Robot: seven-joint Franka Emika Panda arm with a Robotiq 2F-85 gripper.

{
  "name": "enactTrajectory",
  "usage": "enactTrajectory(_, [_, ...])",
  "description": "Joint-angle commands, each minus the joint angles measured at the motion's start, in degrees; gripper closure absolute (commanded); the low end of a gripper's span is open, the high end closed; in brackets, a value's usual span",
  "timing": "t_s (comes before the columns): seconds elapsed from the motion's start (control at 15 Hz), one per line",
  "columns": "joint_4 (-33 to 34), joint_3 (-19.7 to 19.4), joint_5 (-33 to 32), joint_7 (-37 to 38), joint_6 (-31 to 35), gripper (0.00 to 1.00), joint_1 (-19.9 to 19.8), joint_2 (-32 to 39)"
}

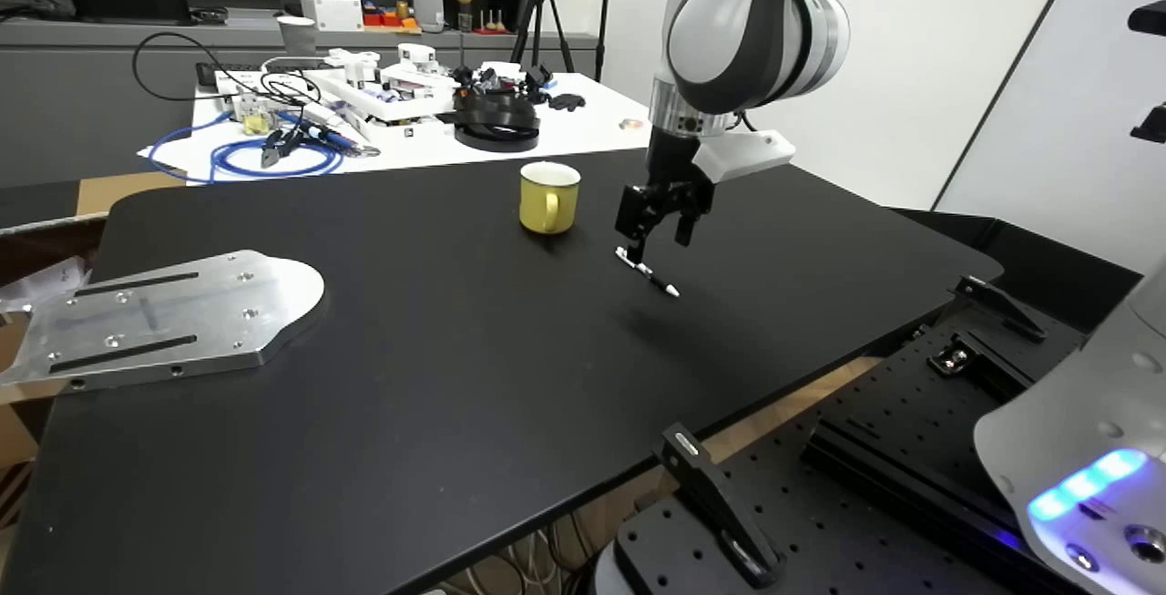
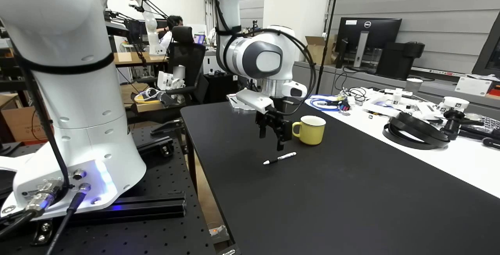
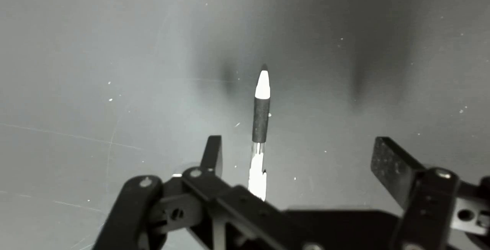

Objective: Place the pen on the table

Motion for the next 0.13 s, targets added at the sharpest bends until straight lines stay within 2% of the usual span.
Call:
enactTrajectory(0.0, [0.0,0.0,0.1,-0.2,-0.1,0.0,-0.2,0.0])
enactTrajectory(0.07, [0.0,0.0,0.1,-0.3,-0.1,0.0,-0.2,0.0])
